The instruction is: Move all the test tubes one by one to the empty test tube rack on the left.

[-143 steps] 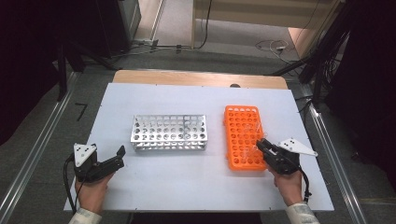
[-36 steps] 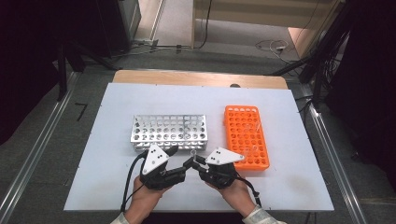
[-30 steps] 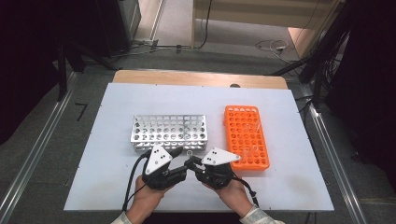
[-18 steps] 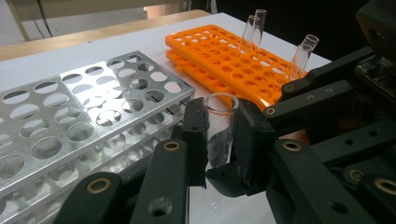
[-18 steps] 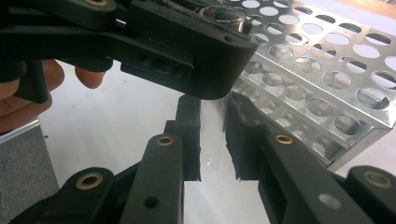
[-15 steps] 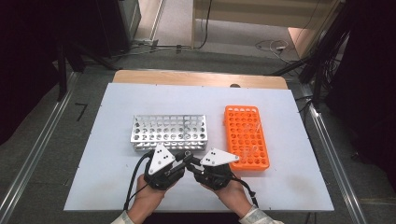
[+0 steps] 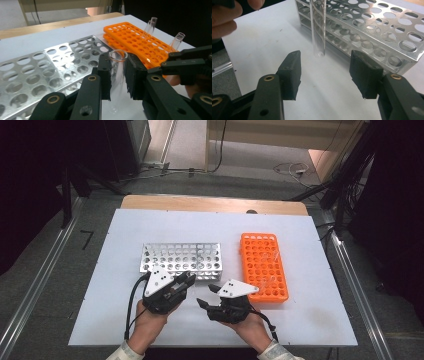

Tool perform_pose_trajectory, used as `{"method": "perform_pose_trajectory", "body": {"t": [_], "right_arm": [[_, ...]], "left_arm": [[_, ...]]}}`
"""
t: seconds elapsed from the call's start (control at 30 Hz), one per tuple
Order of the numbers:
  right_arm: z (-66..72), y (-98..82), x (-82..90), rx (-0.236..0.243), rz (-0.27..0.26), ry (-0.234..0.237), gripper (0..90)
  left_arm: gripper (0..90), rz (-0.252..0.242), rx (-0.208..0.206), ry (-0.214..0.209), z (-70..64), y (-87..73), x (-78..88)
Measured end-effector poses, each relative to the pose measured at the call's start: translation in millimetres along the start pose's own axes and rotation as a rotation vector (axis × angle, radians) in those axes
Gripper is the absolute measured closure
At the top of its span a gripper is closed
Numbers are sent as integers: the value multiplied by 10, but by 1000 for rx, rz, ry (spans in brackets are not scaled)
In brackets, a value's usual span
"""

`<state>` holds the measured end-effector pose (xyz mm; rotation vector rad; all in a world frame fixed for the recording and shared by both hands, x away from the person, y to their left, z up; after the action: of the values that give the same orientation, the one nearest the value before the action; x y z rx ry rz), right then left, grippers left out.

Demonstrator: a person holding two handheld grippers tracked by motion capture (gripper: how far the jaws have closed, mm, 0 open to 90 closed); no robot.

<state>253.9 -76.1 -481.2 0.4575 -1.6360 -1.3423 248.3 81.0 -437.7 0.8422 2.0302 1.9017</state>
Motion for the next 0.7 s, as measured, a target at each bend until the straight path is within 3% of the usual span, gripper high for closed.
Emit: {"method": "perform_pose_trajectory", "body": {"t": [0.43, 0.7], "right_arm": [[-117, -49, 170, -23, -7, -29, 391], [-141, -53, 203, -30, -12, -36, 391]], "left_arm": [[751, -37, 35, 67, 320, 199, 136], [751, -68, 53, 137, 571, 316, 239]]}}
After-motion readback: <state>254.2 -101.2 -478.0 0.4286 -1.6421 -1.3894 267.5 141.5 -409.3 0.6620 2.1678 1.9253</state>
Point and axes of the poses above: each handheld gripper's, and its own axes: x roughly backward along the jaws, y roughly out of its top, z roughly to its left, the point moved 5 cm from there along -x, roughly forward along the jaws, and after that the axes turned 9 degrees about -z, right-handed, at the moved point
